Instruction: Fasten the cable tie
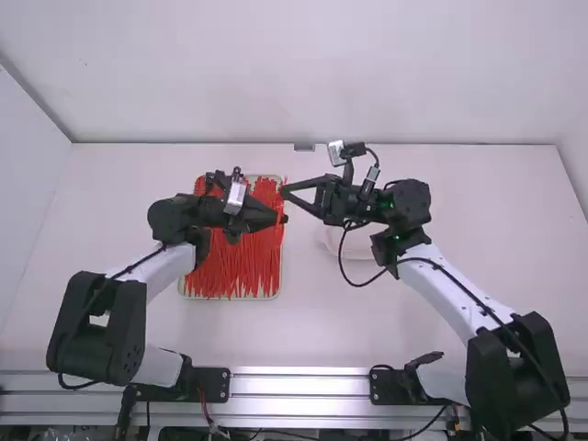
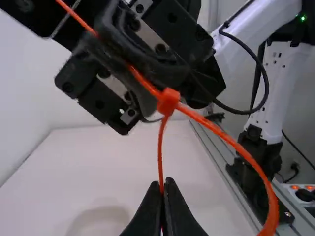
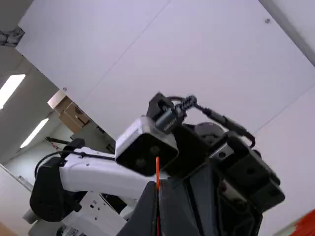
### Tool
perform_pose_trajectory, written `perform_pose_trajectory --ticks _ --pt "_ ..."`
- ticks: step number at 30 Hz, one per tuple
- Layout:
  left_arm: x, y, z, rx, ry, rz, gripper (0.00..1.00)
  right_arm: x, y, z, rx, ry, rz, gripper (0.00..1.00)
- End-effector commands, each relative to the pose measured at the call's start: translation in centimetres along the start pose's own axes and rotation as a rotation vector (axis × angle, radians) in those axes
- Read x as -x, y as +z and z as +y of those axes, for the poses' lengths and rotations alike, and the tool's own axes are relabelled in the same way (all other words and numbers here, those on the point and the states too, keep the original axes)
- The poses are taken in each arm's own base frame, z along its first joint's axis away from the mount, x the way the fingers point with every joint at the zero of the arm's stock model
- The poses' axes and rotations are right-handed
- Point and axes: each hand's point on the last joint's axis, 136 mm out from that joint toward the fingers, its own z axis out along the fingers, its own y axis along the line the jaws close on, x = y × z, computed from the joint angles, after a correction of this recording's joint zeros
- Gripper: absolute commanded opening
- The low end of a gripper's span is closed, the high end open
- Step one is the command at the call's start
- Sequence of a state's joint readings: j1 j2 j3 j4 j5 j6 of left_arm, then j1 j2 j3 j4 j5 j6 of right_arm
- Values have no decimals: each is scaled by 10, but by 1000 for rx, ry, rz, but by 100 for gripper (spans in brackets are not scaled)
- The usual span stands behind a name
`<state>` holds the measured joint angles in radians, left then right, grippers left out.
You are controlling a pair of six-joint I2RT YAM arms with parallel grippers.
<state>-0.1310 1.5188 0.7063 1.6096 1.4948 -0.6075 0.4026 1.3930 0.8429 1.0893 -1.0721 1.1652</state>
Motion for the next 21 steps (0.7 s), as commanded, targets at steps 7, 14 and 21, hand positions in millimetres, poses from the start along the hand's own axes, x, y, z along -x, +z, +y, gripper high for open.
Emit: perform_pose_trajectory --ticks 7,14,21 --pt "-47 -2 -31 -59 -26 39 1 39 -18 18 5 -64 -124 0" --pt "-65 -3 -44 -62 -27 41 2 52 -31 16 -11 -54 -164 0" --pt "-74 -4 -51 -64 -37 42 2 55 -34 17 -11 -71 -176 0"
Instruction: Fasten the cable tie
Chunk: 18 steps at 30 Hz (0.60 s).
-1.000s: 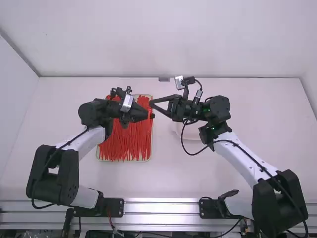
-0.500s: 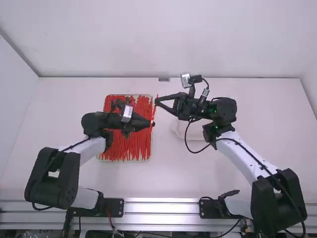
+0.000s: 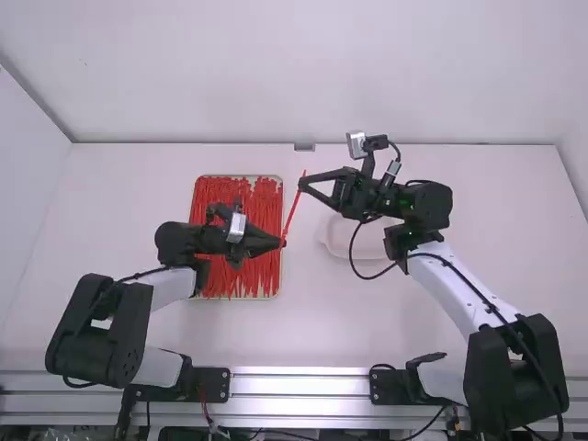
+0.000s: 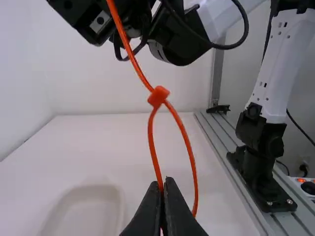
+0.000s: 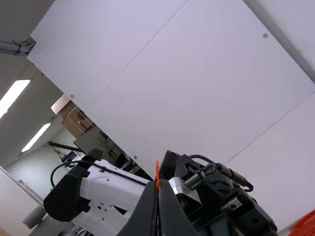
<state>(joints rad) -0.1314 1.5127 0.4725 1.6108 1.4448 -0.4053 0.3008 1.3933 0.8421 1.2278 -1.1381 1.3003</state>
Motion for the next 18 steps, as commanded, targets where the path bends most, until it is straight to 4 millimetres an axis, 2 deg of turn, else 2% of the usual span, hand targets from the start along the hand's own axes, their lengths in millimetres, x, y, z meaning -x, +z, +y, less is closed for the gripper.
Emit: perform_pose_trajectory --ticks 1,8,14,18 --pt "-21 -1 -28 -118 -18 49 2 36 -7 11 -18 -61 -149 0" --pt "-28 -4 -32 -108 -28 49 2 41 -7 12 -20 -68 -170 0" --pt "-40 -10 -33 -82 -44 50 2 44 -2 28 14 -111 -119 0" --pt "-40 -8 -35 -90 -45 50 2 45 0 34 26 -130 -103 0"
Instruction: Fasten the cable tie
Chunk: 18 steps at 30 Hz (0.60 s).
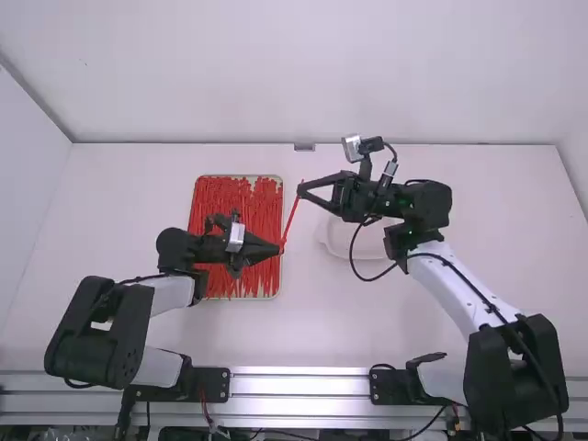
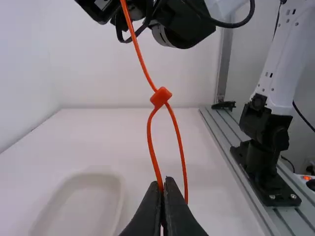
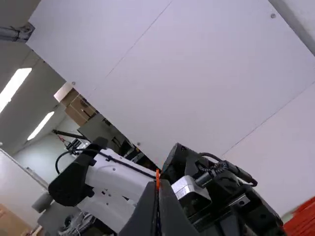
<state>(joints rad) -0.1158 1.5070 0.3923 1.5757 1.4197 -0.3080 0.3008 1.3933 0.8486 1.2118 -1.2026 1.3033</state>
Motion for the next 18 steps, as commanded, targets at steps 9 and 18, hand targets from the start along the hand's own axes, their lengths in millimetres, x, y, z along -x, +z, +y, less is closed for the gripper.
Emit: perform_pose_trajectory --ticks 9,18 --pt "-13 -2 -29 -140 -16 45 2 49 -3 12 -49 -107 -140 0" --pt "-11 -2 -26 -127 -8 40 2 42 -5 12 -44 -135 -97 4"
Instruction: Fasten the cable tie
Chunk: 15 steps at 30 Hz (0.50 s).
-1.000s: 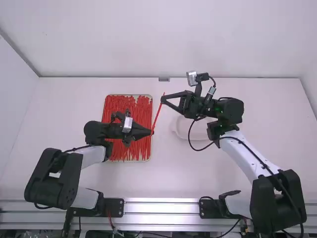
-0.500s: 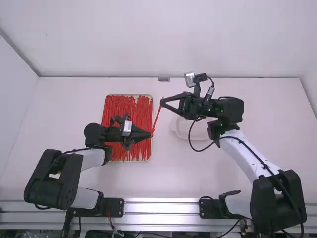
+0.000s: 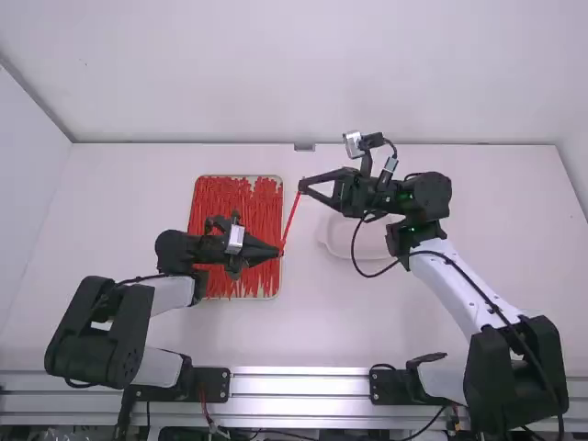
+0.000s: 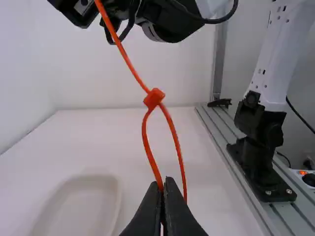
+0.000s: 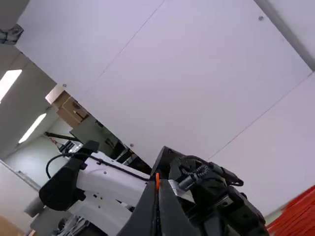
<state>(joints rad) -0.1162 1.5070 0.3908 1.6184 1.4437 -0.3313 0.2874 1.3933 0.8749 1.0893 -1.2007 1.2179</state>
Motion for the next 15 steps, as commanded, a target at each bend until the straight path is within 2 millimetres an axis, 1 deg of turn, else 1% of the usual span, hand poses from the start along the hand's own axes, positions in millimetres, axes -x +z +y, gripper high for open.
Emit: perform_pose_trajectory --ticks 1,2,4,5,6,12,15 --pt "-13 -1 -19 -95 -20 34 2 34 -4 24 3 -137 -83 16" --pt "-11 -1 -18 -95 -20 35 2 31 -4 25 10 -137 -63 44" --pt "-9 -3 -15 -94 -18 37 2 27 -3 26 18 -148 -38 57" --pt "-7 -4 -13 -92 -25 38 2 24 -3 27 22 -160 -25 61" --pt "-2 -4 -9 -89 -35 39 2 19 -3 28 31 -176 2 63" --pt "19 -2 6 -87 -26 36 2 3 -4 31 62 -192 95 61" --pt "38 0 18 -86 -30 35 2 -2 -5 24 53 -189 100 61"
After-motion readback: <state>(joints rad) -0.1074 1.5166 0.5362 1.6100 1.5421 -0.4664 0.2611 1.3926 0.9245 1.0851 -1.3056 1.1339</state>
